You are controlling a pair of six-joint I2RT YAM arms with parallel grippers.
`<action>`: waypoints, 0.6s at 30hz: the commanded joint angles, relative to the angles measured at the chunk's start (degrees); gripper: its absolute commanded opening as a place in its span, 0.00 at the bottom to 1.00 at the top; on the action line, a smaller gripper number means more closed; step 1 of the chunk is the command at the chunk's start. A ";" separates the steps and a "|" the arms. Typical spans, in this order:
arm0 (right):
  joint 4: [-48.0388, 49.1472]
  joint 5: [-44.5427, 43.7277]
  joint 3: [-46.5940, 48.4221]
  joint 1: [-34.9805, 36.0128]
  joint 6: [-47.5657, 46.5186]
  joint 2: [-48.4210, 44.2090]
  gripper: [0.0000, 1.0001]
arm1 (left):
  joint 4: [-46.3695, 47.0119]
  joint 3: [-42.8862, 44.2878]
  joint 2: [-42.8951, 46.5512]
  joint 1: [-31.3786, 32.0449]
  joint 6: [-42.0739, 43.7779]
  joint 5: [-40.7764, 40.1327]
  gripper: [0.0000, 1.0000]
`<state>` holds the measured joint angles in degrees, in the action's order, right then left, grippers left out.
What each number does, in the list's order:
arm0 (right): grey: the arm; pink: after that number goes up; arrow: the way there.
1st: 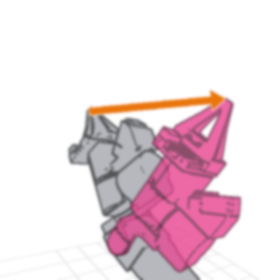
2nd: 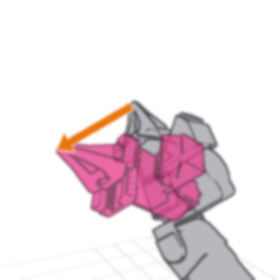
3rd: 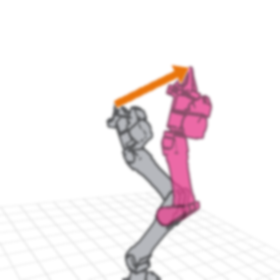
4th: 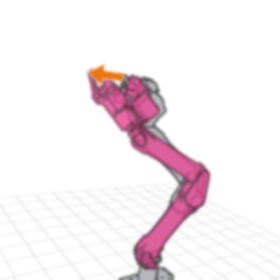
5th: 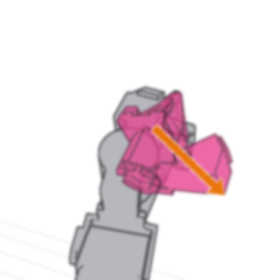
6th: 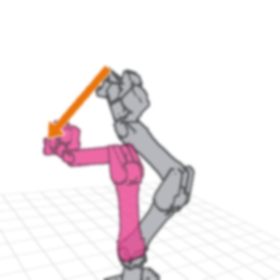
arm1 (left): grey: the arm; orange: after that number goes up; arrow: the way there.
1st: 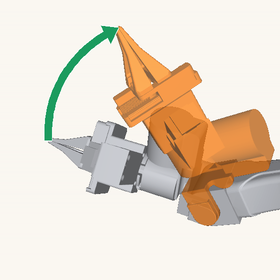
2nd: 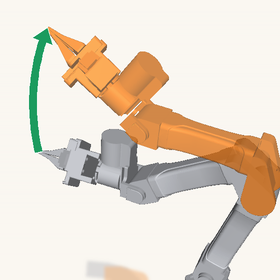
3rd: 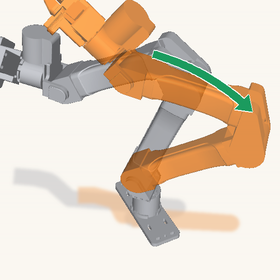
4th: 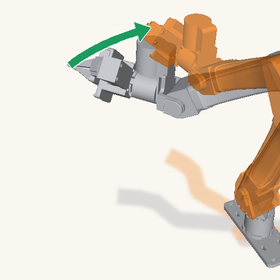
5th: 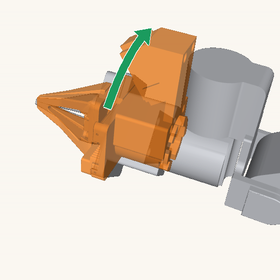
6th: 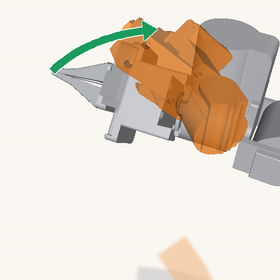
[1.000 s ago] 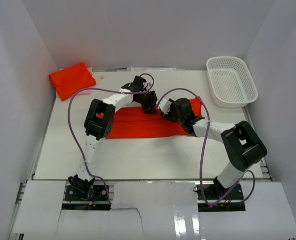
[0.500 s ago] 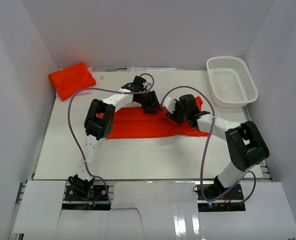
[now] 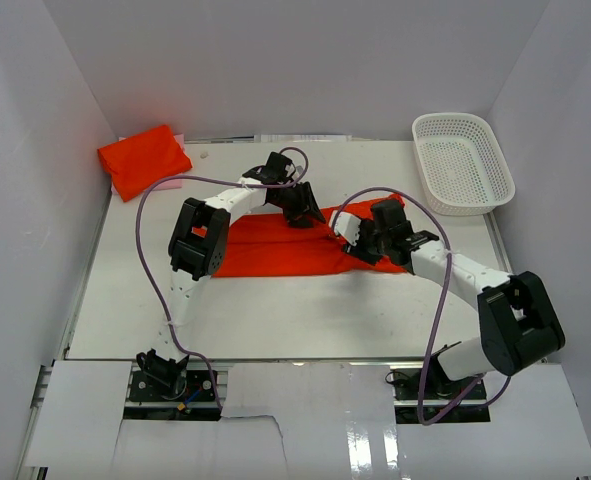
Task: Fold and stack the t-shirts
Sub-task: Fold the other side of the tshirt into a rectangle
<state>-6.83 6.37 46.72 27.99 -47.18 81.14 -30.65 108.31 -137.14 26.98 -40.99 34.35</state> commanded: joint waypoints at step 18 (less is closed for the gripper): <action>-11.71 6.37 10.49 2.25 5.78 9.20 0.47 | -2.74 -1.18 1.79 1.14 1.18 -1.04 0.57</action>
<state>-17.52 10.85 53.47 30.09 -43.46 89.12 -30.61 108.12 -137.14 27.03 -40.99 34.59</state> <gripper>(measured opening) 0.472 0.567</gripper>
